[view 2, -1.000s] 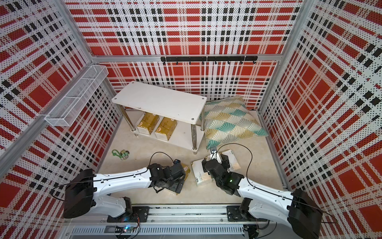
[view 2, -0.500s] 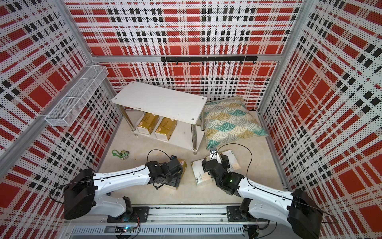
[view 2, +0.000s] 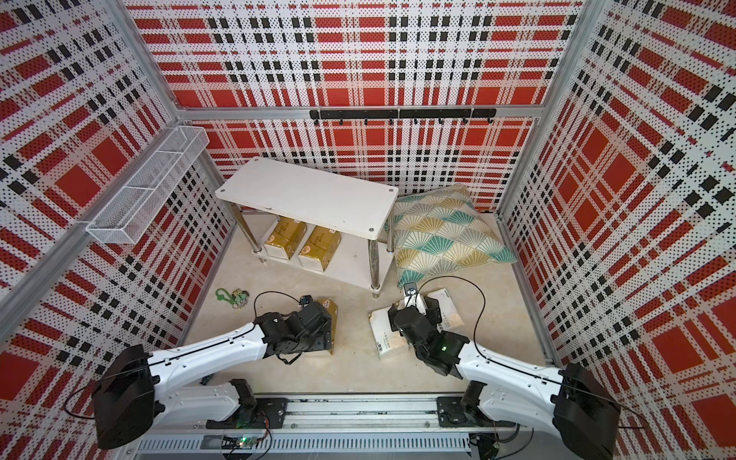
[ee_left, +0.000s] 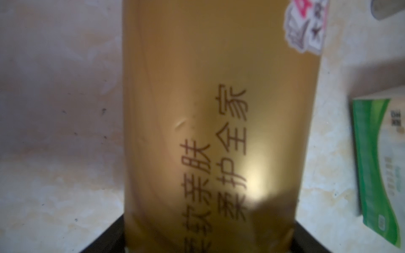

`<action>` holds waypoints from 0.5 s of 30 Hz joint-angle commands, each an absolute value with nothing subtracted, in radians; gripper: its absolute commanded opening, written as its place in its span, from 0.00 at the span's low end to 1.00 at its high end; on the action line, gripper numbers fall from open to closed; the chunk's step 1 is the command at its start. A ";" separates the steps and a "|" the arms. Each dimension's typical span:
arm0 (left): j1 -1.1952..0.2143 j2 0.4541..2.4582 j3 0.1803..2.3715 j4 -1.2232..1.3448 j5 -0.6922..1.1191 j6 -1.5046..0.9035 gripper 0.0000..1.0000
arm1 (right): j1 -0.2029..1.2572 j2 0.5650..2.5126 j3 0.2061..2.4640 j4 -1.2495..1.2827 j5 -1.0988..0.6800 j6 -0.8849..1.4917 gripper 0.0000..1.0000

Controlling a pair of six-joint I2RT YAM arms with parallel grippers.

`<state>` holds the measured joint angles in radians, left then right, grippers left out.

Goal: Place the tissue boxes on the shelf by color
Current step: Move the box of tissues to the center of the board.

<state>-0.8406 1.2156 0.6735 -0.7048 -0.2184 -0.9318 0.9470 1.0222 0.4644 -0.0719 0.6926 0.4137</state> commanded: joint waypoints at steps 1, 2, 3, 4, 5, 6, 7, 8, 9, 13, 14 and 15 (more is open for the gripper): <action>-0.772 1.195 0.652 -0.686 -0.256 -0.969 0.84 | 0.949 1.028 0.468 -0.026 0.694 0.395 1.00; -0.743 1.194 0.641 -0.678 -0.258 -0.973 0.84 | 0.950 1.033 0.470 -0.018 0.693 0.389 1.00; -0.722 1.197 0.633 -0.670 -0.266 -0.974 0.84 | 0.949 1.041 0.473 -0.012 0.693 0.384 1.00; -0.679 1.205 0.626 -0.666 -0.269 -0.967 0.84 | 0.950 1.049 0.476 -0.010 0.695 0.380 1.00; -0.649 1.213 0.622 -0.662 -0.269 -0.962 0.84 | 0.950 1.055 0.478 -0.011 0.698 0.378 1.00; -0.620 1.222 0.620 -0.655 -0.268 -0.946 0.84 | 0.950 1.061 0.483 -0.014 0.700 0.376 1.00; -0.600 1.236 0.625 -0.656 -0.279 -0.934 0.84 | 0.950 1.061 0.482 -0.015 0.701 0.375 1.00; -0.585 1.249 0.631 -0.664 -0.294 -0.926 0.84 | 0.950 1.058 0.480 -0.015 0.700 0.373 1.00; -0.569 1.259 0.636 -0.664 -0.305 -0.912 0.84 | 0.950 1.051 0.476 -0.017 0.701 0.370 1.00; -0.496 1.293 0.647 -0.662 -0.329 -0.878 0.84 | 0.950 1.013 0.462 -0.030 0.711 0.344 1.00; -0.488 1.303 0.652 -0.662 -0.332 -0.875 0.84 | 0.950 1.005 0.459 -0.033 0.716 0.337 1.00; -0.470 1.310 0.656 -0.661 -0.333 -0.876 0.84 | 0.949 0.997 0.457 -0.036 0.718 0.332 1.00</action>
